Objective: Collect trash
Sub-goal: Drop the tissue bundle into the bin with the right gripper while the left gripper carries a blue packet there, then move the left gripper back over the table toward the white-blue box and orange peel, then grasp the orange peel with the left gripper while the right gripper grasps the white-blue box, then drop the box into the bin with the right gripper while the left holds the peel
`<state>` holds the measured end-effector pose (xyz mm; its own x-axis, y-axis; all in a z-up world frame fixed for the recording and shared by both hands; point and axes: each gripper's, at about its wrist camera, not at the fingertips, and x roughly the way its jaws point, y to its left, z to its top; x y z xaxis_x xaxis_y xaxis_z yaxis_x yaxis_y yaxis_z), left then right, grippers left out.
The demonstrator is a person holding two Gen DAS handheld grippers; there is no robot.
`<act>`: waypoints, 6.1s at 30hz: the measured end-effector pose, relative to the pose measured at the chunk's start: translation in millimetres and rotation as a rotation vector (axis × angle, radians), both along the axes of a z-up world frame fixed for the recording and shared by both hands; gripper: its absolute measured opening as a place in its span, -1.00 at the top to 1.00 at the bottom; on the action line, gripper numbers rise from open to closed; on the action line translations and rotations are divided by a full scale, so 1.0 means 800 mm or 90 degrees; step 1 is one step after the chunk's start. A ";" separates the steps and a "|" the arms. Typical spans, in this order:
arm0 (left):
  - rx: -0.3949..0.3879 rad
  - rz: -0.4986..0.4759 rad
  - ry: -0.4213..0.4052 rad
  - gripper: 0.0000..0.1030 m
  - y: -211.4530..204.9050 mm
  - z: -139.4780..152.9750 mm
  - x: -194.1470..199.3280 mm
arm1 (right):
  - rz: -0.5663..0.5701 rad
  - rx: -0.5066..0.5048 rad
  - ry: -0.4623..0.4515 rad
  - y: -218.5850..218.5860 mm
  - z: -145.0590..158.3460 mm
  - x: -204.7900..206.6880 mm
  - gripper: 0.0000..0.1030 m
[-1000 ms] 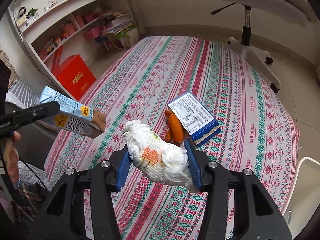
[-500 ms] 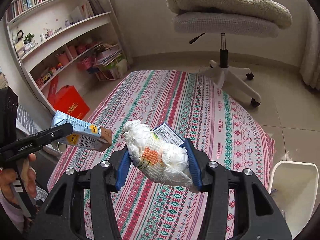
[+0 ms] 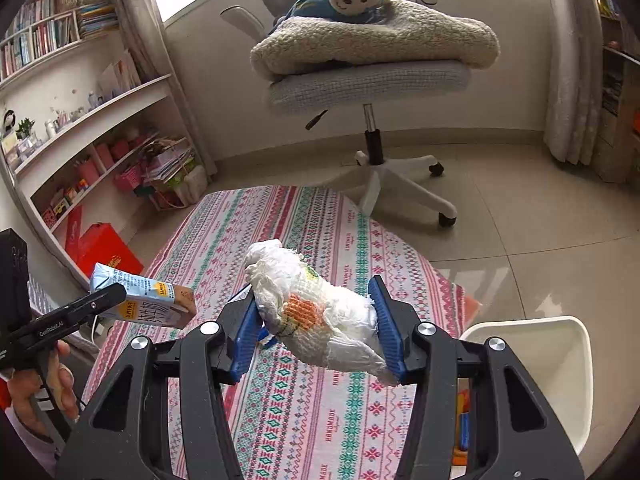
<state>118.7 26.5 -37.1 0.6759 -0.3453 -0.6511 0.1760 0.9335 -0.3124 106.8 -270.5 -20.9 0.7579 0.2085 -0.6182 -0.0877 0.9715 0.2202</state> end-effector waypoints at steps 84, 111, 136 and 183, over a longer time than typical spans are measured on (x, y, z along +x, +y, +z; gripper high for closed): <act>0.078 0.095 0.261 -0.34 -0.069 -0.159 0.102 | -0.192 -0.034 0.044 -0.103 0.000 -0.012 -0.86; 0.044 0.065 0.195 0.48 0.033 -0.083 0.074 | 0.002 -0.159 0.153 0.085 -0.085 0.079 -0.86; -0.023 0.140 0.120 0.48 0.161 -0.001 0.025 | 0.203 -0.218 0.287 0.229 -0.197 0.163 -0.17; 0.028 0.042 0.061 0.48 0.038 -0.013 0.010 | -0.200 -0.056 -0.013 -0.075 0.014 -0.037 -0.16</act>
